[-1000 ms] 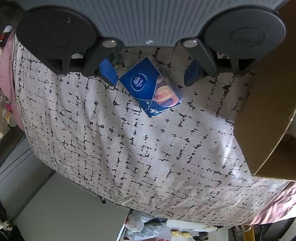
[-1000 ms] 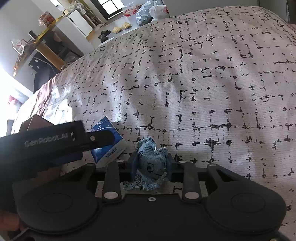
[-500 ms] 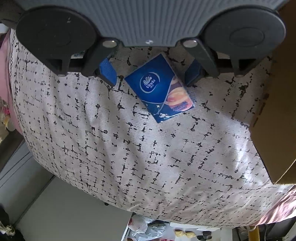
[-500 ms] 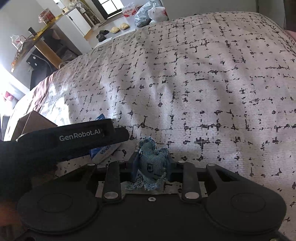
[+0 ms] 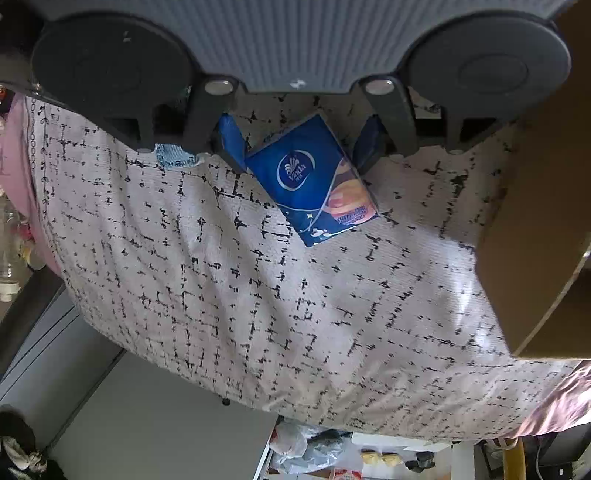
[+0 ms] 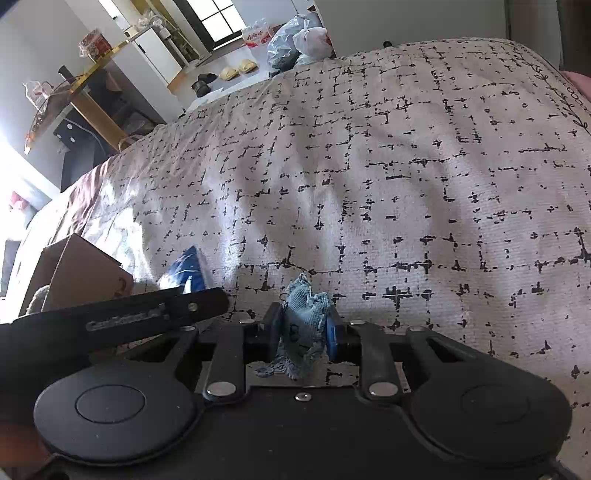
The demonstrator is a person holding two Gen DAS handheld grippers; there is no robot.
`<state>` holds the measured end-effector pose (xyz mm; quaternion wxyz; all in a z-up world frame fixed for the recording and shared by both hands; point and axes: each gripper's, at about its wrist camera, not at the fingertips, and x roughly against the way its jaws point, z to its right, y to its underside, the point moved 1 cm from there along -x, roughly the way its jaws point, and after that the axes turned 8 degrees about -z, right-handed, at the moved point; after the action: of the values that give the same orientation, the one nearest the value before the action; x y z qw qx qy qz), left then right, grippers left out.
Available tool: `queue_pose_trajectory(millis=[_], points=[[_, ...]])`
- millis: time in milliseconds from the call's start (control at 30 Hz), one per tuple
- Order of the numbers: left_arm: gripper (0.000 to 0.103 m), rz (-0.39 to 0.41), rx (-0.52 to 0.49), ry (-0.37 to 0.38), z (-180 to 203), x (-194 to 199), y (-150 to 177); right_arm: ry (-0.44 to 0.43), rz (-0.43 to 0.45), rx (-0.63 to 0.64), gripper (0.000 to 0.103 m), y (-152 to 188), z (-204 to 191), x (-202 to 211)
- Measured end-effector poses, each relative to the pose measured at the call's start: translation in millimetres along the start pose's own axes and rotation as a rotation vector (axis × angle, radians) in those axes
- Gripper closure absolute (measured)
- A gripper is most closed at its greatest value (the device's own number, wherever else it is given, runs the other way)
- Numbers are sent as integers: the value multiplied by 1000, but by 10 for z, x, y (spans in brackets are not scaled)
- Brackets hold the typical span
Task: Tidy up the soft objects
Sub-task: 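Grasp the blue tissue packet with left tool while right tool holds the knitted plush, then carry both items over the box and open both tools to drop them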
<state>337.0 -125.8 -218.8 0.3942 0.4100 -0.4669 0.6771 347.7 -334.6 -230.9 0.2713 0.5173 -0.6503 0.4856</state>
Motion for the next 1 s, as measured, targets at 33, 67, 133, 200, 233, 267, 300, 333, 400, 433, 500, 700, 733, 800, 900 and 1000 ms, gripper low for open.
queue_pose_trajectory(millis=[33, 67, 133, 200, 233, 267, 300, 333, 400, 433, 500, 700, 733, 800, 900, 1000], points=[[42, 3, 2, -1, -11, 28, 8, -2, 2, 2, 80, 0, -6, 11], [42, 8, 5, -1, -20, 59, 12, -4, 5, 6, 80, 5, -19, 23], [42, 14, 10, 1, -32, 122, 22, -11, 12, 17, 81, 21, -49, 39], [42, 23, 11, 6, -43, 208, 36, -12, 14, 22, 82, 34, -75, 50], [42, 26, 11, 8, -50, 251, 45, -11, 17, 22, 82, 41, -85, 64], [42, 31, 9, 11, -54, 298, 54, -12, 22, 22, 82, 47, -96, 86], [42, 36, 5, 13, -54, 346, 71, -16, 31, 19, 82, 56, -101, 119], [42, 41, -2, 15, -51, 397, 88, -22, 38, 17, 82, 66, -104, 153], [42, 52, -15, 17, -48, 493, 124, -30, 52, 17, 83, 94, -121, 219], [42, 55, -19, 17, -50, 541, 139, -28, 56, 17, 83, 110, -125, 242], [42, 66, -20, 17, -68, 635, 161, -26, 64, 15, 83, 153, -135, 298], [42, 102, -18, 18, -134, 940, 246, -29, 117, 8, 83, 298, -165, 557], [42, 108, -19, 19, -141, 992, 263, -29, 129, 4, 83, 315, -164, 610], [42, 120, -22, 23, -151, 1088, 295, -32, 156, -1, 83, 343, -163, 715], [42, 141, -31, 29, -168, 1238, 337, -61, 186, -22, 83, 382, -138, 868], [42, 158, -40, 32, -185, 1382, 383, -80, 209, -35, 83, 445, -137, 991]])
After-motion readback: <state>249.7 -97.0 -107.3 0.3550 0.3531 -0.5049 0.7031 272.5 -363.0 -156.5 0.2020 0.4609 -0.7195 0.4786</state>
